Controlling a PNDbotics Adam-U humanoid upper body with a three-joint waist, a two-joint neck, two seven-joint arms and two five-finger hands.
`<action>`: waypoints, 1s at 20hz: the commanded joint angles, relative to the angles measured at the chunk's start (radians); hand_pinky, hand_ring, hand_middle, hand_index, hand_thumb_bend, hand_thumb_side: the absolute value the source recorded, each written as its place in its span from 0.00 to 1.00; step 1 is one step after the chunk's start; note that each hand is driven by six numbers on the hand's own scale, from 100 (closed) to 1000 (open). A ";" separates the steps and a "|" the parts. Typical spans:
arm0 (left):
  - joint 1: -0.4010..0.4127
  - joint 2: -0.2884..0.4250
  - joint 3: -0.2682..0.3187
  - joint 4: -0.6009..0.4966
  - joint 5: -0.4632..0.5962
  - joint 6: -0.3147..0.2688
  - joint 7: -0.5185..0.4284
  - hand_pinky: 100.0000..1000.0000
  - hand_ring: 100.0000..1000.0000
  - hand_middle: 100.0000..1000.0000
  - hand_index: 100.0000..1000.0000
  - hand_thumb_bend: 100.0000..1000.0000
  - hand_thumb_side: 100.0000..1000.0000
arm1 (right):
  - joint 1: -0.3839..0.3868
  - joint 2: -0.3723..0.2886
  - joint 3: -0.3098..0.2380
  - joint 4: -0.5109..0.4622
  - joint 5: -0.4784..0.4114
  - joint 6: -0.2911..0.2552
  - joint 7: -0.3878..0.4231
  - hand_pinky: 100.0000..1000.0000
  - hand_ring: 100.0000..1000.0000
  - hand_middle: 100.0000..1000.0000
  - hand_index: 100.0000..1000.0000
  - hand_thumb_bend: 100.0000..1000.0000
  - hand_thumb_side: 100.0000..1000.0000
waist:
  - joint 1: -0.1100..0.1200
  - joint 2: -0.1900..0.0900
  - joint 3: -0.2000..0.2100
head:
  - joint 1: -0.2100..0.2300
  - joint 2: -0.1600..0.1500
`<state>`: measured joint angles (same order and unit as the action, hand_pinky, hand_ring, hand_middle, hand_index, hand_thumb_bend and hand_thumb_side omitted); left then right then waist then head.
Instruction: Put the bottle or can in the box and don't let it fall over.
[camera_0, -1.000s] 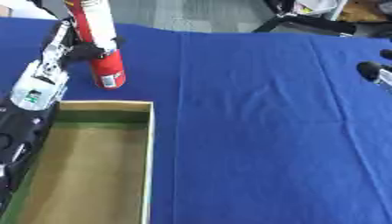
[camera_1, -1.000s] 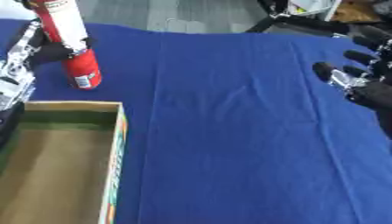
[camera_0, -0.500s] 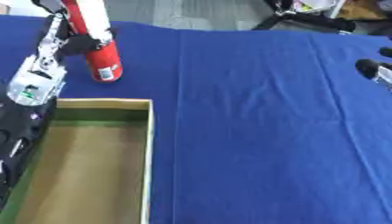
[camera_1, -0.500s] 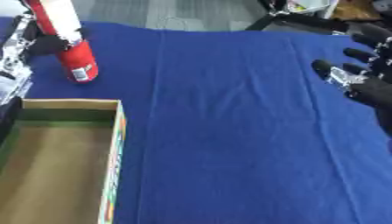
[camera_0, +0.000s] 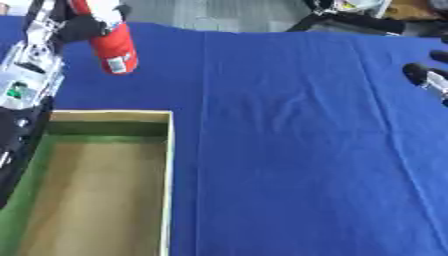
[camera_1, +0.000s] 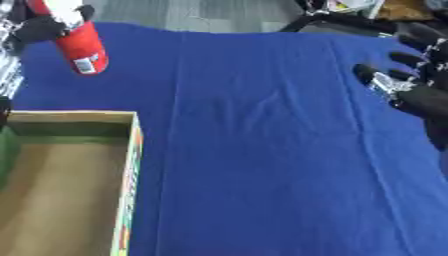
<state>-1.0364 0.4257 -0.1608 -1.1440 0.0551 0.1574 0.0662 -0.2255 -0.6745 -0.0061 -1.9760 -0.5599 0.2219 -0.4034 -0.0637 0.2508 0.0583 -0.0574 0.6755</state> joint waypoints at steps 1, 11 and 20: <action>-0.008 0.049 -0.022 -0.130 0.043 0.040 -0.004 0.70 0.63 0.28 0.27 0.12 0.05 | -0.001 -0.040 -0.017 -0.024 0.000 0.000 -0.007 0.88 0.88 0.88 0.91 0.57 0.00 | 0.004 -0.031 0.003 | -0.009 0.009; 0.073 0.108 -0.091 -0.443 0.154 0.174 0.017 0.71 0.63 0.29 0.27 0.10 0.02 | 0.021 -0.056 -0.027 -0.024 0.008 -0.006 -0.018 0.89 0.88 0.88 0.91 0.57 0.00 | 0.015 -0.048 0.023 | -0.034 0.026; 0.175 0.171 -0.130 -0.691 0.234 0.251 0.045 0.70 0.63 0.29 0.28 0.10 0.00 | 0.050 -0.071 -0.036 -0.024 0.014 -0.011 -0.027 0.89 0.88 0.88 0.91 0.55 0.00 | 0.027 -0.067 0.053 | -0.058 0.042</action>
<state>-0.8488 0.5619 -0.2935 -1.7902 0.2756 0.3981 0.1062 -0.1714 -0.7072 -0.0251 -1.9764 -0.5504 0.2119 -0.4246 -0.0386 0.2063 0.1115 -0.1102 0.7155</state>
